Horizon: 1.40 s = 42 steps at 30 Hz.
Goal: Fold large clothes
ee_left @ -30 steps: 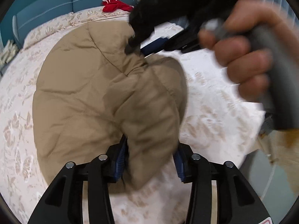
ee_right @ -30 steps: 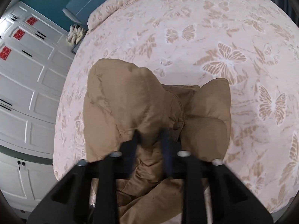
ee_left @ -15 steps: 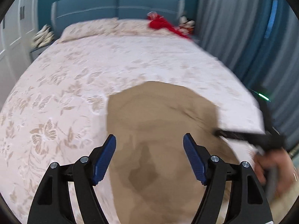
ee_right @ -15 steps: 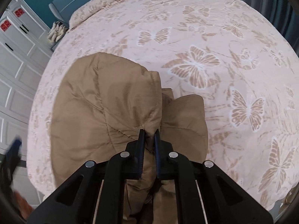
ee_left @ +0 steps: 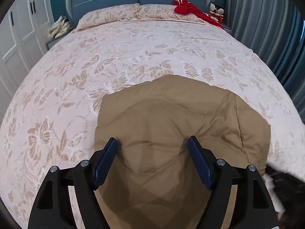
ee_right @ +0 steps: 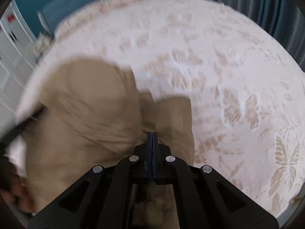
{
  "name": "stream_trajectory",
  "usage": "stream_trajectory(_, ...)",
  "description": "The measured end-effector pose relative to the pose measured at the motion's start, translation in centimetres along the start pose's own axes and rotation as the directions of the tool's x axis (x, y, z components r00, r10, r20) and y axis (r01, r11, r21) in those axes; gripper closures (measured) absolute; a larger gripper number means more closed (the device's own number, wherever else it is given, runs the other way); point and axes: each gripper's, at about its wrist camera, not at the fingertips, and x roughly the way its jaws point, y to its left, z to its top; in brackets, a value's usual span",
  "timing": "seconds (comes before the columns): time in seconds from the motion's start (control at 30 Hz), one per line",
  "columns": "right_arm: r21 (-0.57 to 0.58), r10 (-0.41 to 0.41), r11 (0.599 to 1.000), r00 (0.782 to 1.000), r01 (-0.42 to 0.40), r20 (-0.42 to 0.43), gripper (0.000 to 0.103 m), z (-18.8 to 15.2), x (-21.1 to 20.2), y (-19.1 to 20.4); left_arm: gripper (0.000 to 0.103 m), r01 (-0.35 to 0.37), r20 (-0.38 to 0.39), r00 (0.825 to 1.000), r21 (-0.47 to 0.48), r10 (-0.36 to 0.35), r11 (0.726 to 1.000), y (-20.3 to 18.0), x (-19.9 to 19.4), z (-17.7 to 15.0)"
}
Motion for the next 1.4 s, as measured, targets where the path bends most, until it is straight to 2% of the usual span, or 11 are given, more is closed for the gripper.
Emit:
stream_trajectory(0.03, 0.012, 0.024, 1.000, 1.000, -0.024, 0.020, 0.097, 0.4, -1.0, 0.1, 0.028, -0.001, 0.004, 1.000, 0.002, 0.001, 1.000, 0.0, 0.1, -0.1)
stream_trajectory(0.13, 0.050, 0.132, 0.990, 0.991, -0.133, 0.033, 0.071, 2.0, -3.0, 0.6, 0.027, 0.009, 0.004, 1.000, -0.011, -0.009, 1.000, 0.4, 0.6, -0.2)
stream_trajectory(0.17, 0.057, 0.152, 0.987, 0.988, -0.153, 0.024, 0.070, 2.3, -3.2, 0.9, 0.027, 0.011, 0.003, 1.000, -0.015, -0.011, 1.000, 0.5, 0.7, -0.2)
stream_trajectory(0.23, 0.053, 0.169, 0.984, 0.986, -0.168, -0.005, 0.070, 2.8, -2.8, 2.0, 0.026, 0.012, 0.001, 1.000, -0.020, -0.012, 1.000, 0.7, 0.9, -0.2)
stream_trajectory(0.4, -0.007, 0.021, 1.000, 0.998, -0.022, -0.056, 0.072, 1.8, 1.3, 3.5, 0.026, 0.009, 0.001, 1.000, -0.015, -0.009, 1.000, 0.6, 1.0, -0.3)
stream_trajectory(0.83, 0.044, 0.026, 0.999, 0.997, -0.023, -0.067, 0.074, -0.7, 6.6, 1.6, 0.016, -0.029, 0.020, 0.999, 0.036, 0.029, 0.999, -0.4, 3.2, -1.5)
stream_trajectory(1.4, 0.038, 0.004, 0.999, 1.000, -0.004, -0.010, 0.074, -2.0, 8.3, 1.8, 0.010, -0.070, 0.085, 0.994, 0.053, 0.066, 0.996, -1.4, 4.8, -2.9)
